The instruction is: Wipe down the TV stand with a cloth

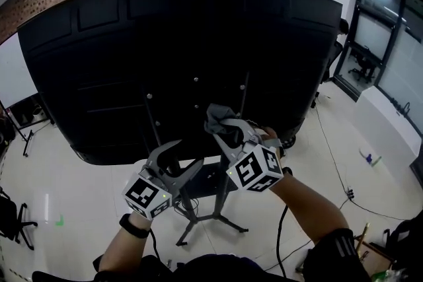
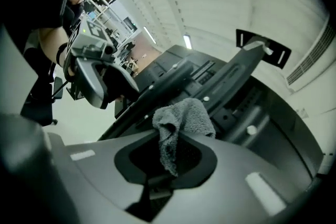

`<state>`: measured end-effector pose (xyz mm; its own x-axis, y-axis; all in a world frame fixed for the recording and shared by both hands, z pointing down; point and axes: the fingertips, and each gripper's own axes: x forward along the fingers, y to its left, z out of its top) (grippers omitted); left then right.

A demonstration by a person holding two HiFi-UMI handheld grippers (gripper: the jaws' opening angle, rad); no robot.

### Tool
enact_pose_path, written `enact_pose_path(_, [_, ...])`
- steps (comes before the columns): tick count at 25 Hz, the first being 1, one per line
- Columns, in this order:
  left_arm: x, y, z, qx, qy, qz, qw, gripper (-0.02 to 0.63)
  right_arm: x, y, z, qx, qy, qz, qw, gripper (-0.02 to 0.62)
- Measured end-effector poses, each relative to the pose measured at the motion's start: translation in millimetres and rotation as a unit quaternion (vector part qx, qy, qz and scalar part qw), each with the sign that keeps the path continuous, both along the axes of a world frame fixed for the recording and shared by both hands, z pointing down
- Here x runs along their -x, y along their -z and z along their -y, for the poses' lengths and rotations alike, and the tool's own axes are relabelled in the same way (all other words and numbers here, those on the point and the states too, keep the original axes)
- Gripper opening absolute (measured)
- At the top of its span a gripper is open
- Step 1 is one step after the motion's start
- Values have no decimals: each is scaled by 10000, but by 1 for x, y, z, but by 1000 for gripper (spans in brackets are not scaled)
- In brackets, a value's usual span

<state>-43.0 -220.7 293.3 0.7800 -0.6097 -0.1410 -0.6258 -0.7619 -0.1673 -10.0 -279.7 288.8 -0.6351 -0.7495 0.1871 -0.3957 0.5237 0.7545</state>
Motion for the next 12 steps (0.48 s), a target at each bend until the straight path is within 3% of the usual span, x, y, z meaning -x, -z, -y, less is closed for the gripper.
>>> enact_pose_path(7, [-39,23,-4,-227,-231,-106,9994,265,-65,65,-5,-451,-140,900,9948,48])
enact_pose_path(12, [-63,36,4,-306,-276,-181,9990,264,-99,80,27,-167,-249,1363,9902,48])
